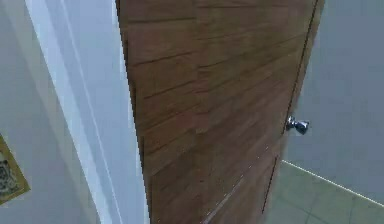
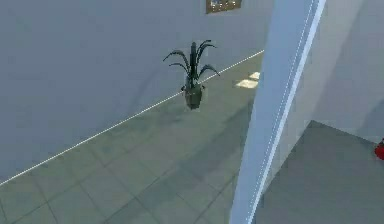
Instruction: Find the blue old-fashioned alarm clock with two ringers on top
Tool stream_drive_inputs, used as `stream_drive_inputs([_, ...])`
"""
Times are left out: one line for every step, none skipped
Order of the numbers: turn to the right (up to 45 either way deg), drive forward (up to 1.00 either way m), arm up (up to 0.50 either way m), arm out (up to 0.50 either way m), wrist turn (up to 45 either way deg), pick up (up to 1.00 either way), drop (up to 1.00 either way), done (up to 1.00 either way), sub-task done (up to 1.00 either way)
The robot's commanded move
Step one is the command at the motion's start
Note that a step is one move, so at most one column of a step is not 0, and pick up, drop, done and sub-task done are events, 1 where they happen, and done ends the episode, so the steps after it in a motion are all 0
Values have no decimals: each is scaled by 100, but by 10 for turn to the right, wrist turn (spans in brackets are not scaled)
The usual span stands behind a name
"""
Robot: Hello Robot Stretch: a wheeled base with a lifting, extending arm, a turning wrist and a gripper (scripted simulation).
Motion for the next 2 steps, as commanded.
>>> stream_drive_inputs([450,0,0,0,0,0,0,0,0])
stream_drive_inputs([390,0,0,0,0,0,0,0,0])
